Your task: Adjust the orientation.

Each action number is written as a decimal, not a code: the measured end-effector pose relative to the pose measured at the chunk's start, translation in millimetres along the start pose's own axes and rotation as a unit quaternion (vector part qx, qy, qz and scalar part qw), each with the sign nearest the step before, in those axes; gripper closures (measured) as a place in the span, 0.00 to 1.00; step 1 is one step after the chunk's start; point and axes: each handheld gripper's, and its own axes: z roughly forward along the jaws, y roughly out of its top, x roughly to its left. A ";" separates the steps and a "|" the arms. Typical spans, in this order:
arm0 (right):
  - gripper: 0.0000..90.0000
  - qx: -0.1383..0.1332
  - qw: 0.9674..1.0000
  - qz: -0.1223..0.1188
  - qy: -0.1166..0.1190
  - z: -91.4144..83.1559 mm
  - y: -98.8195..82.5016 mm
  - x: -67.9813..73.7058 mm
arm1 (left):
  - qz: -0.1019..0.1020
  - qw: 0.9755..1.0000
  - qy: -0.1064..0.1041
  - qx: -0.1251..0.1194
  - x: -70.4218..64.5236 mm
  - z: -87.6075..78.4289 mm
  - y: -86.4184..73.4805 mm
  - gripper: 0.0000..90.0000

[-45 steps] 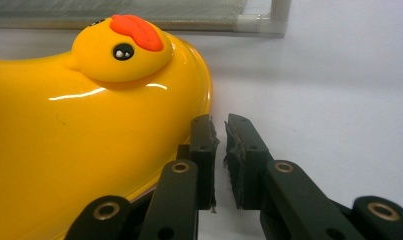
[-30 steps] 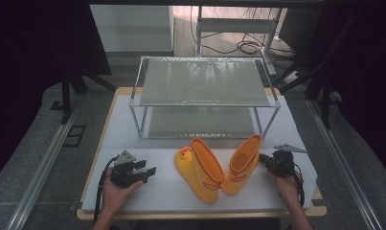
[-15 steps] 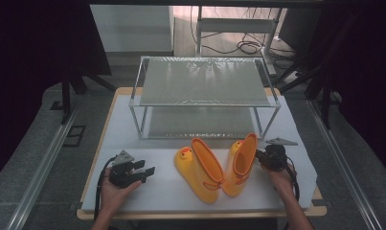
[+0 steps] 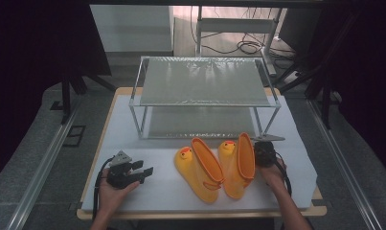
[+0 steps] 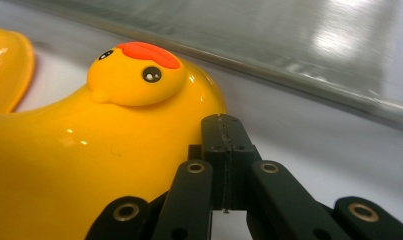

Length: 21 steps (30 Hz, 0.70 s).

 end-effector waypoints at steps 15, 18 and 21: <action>0.99 -0.007 0.993 -0.061 0.101 14.9 8.0 24.2 | -0.004 1.000 0.006 -0.002 -0.5 -3.2 -0.5 0.49; 0.99 -0.006 0.993 -0.063 0.104 16.7 8.8 26.1 | -0.001 1.000 0.007 -0.004 -0.7 -4.7 -1.2 0.49; 0.96 -0.010 0.995 -0.043 0.093 9.2 7.1 18.3 | -0.006 1.000 0.008 -0.008 0.3 -7.3 -1.4 0.49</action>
